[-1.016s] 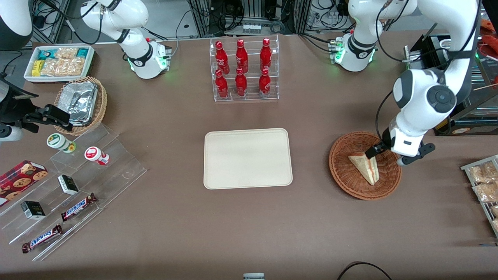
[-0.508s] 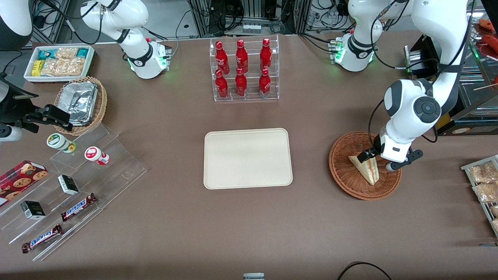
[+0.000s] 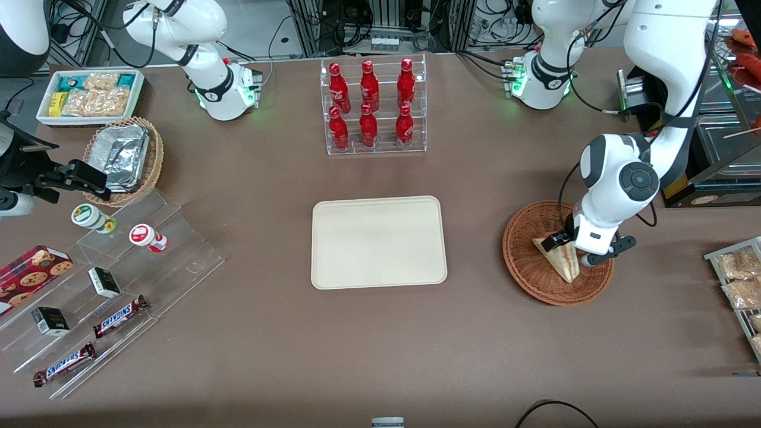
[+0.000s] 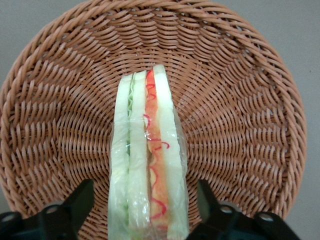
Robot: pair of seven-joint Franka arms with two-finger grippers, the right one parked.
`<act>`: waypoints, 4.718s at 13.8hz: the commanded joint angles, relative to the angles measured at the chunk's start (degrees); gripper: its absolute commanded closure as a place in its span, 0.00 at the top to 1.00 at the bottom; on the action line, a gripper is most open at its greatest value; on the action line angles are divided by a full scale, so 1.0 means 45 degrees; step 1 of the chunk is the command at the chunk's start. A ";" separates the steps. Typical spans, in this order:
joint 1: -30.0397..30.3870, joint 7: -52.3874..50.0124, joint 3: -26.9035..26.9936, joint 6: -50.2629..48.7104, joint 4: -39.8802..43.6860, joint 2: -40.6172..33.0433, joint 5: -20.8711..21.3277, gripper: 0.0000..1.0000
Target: Place sandwich from basket to tray
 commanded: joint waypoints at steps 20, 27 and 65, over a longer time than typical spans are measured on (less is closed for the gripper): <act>-0.5551 -0.1222 -0.0334 -0.6977 0.7025 0.1153 0.0287 0.02; -0.7782 -0.2159 -0.0334 -0.6764 0.9840 0.4339 0.0267 0.02; -0.7806 -0.3727 0.2068 -0.7305 0.9025 0.0539 0.0580 1.00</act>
